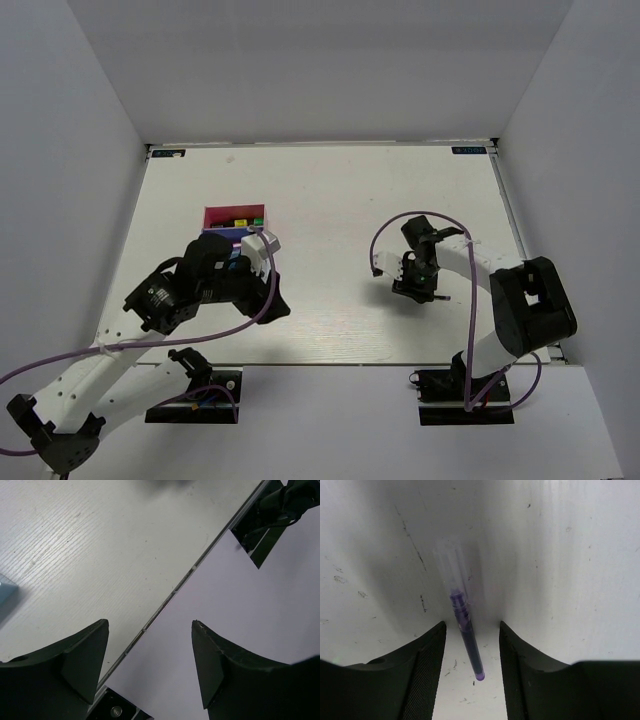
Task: Sort the stationery into containers
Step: Pick up the pen from the center of the board, then place the pen in the storage box.
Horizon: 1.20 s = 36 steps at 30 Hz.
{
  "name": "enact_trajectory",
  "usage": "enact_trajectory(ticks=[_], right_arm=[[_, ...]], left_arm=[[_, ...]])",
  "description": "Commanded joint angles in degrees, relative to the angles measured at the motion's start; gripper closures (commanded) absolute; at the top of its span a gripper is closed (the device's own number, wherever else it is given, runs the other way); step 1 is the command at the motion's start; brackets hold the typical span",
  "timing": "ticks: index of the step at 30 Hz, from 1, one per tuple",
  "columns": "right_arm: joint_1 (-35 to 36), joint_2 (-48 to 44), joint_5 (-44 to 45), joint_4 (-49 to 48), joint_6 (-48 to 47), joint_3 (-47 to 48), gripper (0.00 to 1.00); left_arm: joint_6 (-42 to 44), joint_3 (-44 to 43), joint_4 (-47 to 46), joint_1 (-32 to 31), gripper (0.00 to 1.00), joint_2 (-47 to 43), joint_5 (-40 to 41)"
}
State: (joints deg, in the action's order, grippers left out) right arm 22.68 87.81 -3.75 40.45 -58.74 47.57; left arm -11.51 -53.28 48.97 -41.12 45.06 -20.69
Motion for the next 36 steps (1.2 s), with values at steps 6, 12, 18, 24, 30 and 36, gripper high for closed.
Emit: enact_trajectory(ticks=[6, 12, 18, 24, 30, 36], right_arm=[[0.26, 3.68, 1.38, -4.32, 3.72, -2.04, 0.72], [0.53, 4.04, -2.47, -1.0, 4.34, -2.13, 1.0], [1.05, 3.42, -13.97, 9.2, 4.77, 6.11, 1.0], [3.77, 6.58, -27.7, 18.17, 7.58, 23.14, 1.0], [9.3, 17.29, -38.6, 23.8, 13.72, 43.98, 1.0], [17.47, 28.46, -43.18, 16.9, 22.51, 68.06, 1.0]], left_arm=[[0.52, -1.65, 2.18, -0.27, 0.23, -2.08, 0.91], [0.52, -2.53, 3.32, -0.27, 0.23, -2.96, 1.44], [0.43, -4.55, 4.46, -0.27, 0.23, -3.31, 1.27], [0.34, -9.2, 5.52, -0.19, 0.23, -2.96, 0.13], [-0.53, -12.28, 4.82, -0.27, 0.24, -3.48, -1.54], [-1.41, -13.87, 3.24, -0.27, 0.27, -3.13, -5.06]])
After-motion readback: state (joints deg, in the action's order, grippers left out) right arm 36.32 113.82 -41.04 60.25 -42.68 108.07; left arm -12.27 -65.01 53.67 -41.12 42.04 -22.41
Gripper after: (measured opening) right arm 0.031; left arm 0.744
